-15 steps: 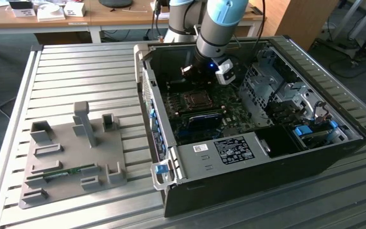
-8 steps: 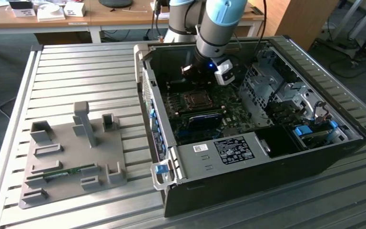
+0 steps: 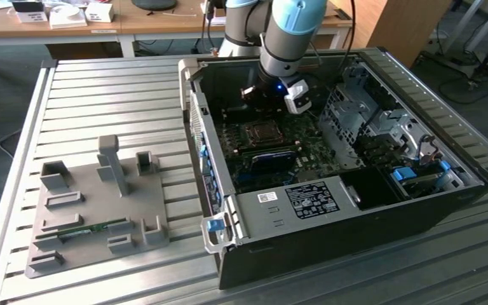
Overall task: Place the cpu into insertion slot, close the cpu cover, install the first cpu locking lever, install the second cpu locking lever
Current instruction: 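Install the first cpu locking lever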
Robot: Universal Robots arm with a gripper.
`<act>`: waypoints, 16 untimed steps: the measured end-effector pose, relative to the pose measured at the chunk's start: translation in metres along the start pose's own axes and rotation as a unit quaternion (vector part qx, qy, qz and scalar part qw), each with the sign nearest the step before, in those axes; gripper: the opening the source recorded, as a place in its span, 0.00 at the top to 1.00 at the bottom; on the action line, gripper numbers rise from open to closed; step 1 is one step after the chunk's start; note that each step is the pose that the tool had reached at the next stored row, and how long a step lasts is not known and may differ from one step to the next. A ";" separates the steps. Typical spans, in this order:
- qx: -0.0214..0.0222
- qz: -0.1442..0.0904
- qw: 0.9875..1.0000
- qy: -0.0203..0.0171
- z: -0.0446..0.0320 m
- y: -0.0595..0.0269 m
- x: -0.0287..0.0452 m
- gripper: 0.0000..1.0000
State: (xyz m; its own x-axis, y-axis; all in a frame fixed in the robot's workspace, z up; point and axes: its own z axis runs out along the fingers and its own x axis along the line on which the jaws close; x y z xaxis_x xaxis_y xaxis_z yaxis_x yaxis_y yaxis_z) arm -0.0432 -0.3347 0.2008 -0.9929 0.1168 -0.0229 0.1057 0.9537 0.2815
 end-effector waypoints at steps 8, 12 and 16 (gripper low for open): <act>0.002 0.007 1.000 -0.003 0.0000 -0.0002 0.0019 0.89; 0.006 0.014 1.000 -0.005 0.0005 -0.0004 0.0019 0.89; 0.009 0.020 1.000 -0.008 0.0013 -0.0006 0.0019 0.89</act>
State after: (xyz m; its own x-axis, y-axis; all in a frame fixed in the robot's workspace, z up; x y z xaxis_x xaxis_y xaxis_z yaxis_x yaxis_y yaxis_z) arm -0.0450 -0.3347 0.1993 -0.9869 0.1590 -0.0276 0.1462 0.9532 0.2645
